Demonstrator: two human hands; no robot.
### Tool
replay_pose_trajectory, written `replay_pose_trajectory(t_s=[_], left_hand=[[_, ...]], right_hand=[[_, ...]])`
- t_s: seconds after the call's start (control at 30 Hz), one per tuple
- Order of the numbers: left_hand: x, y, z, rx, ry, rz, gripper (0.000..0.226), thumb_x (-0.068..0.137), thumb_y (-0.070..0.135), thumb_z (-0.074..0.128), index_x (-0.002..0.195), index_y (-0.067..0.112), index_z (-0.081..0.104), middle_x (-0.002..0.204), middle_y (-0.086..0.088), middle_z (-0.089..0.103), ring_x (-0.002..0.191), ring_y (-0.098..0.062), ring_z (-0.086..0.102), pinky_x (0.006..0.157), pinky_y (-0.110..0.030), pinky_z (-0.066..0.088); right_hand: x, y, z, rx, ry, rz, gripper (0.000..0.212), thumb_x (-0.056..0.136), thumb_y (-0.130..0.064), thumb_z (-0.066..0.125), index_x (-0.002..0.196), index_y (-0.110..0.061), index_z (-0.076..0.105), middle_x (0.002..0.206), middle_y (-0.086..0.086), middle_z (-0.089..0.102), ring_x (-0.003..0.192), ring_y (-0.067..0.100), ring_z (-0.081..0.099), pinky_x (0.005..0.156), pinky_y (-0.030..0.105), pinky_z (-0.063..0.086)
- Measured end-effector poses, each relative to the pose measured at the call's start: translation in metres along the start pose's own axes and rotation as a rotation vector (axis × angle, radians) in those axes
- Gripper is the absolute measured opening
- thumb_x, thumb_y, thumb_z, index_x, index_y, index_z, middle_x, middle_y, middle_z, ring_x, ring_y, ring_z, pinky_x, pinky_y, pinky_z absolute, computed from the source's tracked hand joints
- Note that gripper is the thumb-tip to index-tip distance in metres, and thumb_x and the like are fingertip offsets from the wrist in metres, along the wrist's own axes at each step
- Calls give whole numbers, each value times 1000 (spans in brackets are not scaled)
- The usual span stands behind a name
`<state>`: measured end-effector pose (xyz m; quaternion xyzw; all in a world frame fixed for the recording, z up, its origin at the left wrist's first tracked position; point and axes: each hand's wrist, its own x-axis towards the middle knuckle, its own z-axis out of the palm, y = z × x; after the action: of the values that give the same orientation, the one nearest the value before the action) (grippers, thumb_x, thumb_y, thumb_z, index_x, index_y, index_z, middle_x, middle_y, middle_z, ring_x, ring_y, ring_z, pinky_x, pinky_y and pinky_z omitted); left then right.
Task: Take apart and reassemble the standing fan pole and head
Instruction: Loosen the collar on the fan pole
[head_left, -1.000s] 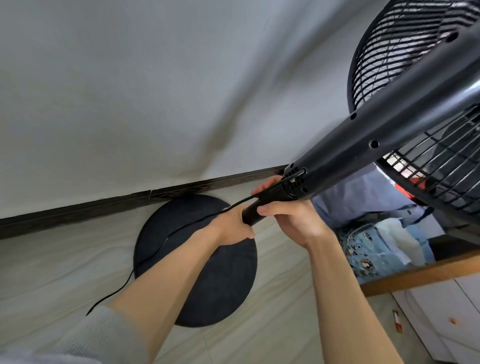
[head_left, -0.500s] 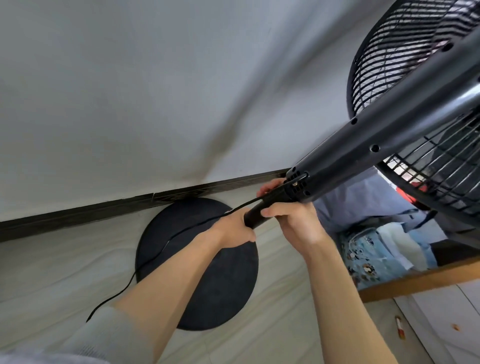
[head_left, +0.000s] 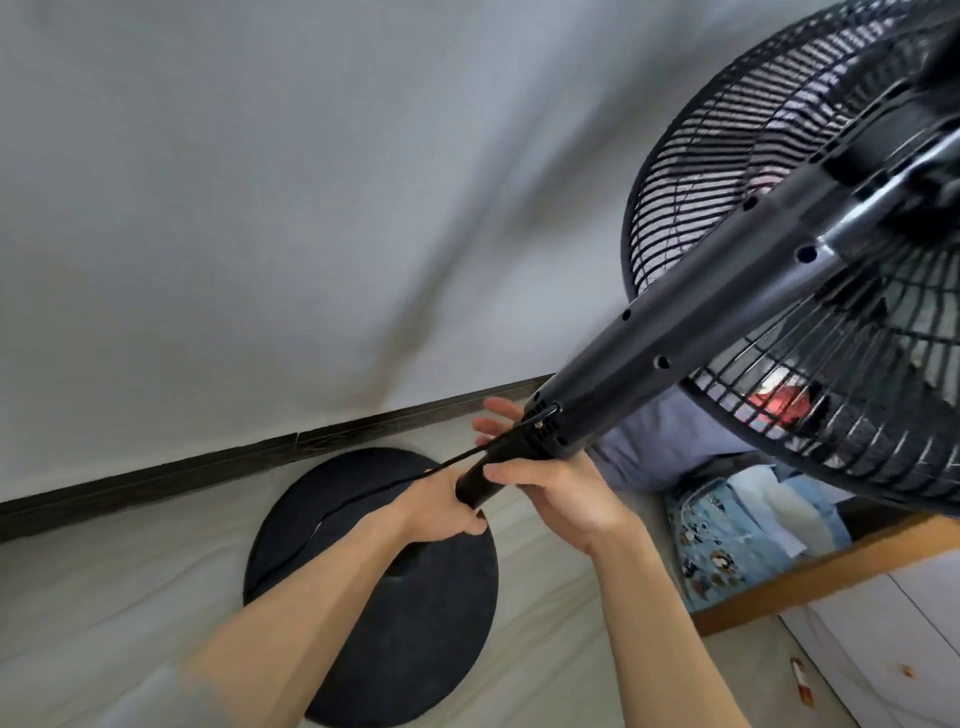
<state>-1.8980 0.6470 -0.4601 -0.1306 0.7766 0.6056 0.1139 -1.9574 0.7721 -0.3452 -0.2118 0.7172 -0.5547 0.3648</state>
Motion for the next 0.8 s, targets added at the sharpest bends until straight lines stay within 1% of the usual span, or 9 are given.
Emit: replay_pose_trajectory(t_s=[0.03, 0.1, 0.2, 0.27, 0.37, 0.43, 0.57, 0.7, 0.8], left_hand=[[-2, 0, 0, 7, -3, -4, 34, 72, 17, 74, 63, 35, 47, 65, 10, 54, 65, -12, 54, 67, -30, 42], [-10, 2, -2, 26, -7, -9, 25, 69, 22, 74, 65, 29, 51, 65, 8, 57, 65, -14, 57, 68, -31, 45], [-22, 4, -3, 51, 53, -6, 18, 68, 27, 74, 74, 26, 57, 77, -3, 68, 76, -21, 67, 82, -39, 54], [-33, 13, -4, 46, 141, 26, 29, 72, 26, 76, 88, 36, 55, 91, 1, 71, 88, -20, 68, 88, -39, 54], [-53, 47, -2, -40, 279, 144, 47, 71, 27, 78, 108, 44, 54, 107, 11, 66, 100, -13, 64, 91, -37, 53], [-63, 74, -2, -62, 329, 214, 50, 71, 25, 77, 117, 34, 58, 109, 12, 63, 100, -11, 63, 87, -34, 52], [-74, 100, 0, -5, 413, 236, 25, 79, 25, 73, 102, 27, 64, 92, 6, 70, 83, -12, 66, 77, -36, 54], [-77, 89, 3, -21, 423, 311, 26, 86, 29, 72, 110, 36, 62, 97, 18, 68, 90, 3, 62, 73, -11, 46], [-76, 84, 2, -47, 418, 349, 31, 87, 32, 73, 114, 41, 60, 99, 24, 67, 92, 13, 59, 71, -5, 43]], right_hand=[[-6, 1, 3, -5, 25, 14, 60, 72, 1, 76, 126, -24, 65, 125, 11, 68, 118, 21, 63, 99, 37, 52], [-19, -5, 5, -9, 100, 23, 63, 71, -4, 78, 130, -19, 60, 122, 10, 70, 114, 19, 67, 98, 37, 54], [-36, -23, 1, 38, 162, -97, 53, 71, 1, 76, 121, -5, 61, 117, 22, 68, 112, 36, 65, 99, 47, 53], [-47, -42, -2, 75, 187, -216, 45, 75, 2, 74, 118, -4, 62, 113, 24, 66, 109, 40, 62, 97, 52, 49], [-60, -60, 3, 53, 255, -280, 35, 86, -4, 73, 120, -9, 64, 113, 14, 71, 108, 29, 67, 98, 47, 53], [-61, -62, 9, 72, 321, -274, 36, 87, -8, 75, 121, -12, 65, 114, 11, 73, 110, 26, 69, 100, 45, 54], [-59, -67, 14, 169, 397, -231, 44, 80, -7, 81, 120, -15, 64, 111, 8, 75, 103, 22, 72, 99, 45, 55], [-59, -70, 5, 154, 301, -200, 47, 77, -4, 81, 121, -13, 64, 113, 13, 74, 108, 29, 70, 100, 48, 54], [-55, -69, 1, 140, 266, -179, 46, 75, -9, 84, 118, -10, 66, 115, 17, 72, 110, 32, 68, 102, 50, 52]])
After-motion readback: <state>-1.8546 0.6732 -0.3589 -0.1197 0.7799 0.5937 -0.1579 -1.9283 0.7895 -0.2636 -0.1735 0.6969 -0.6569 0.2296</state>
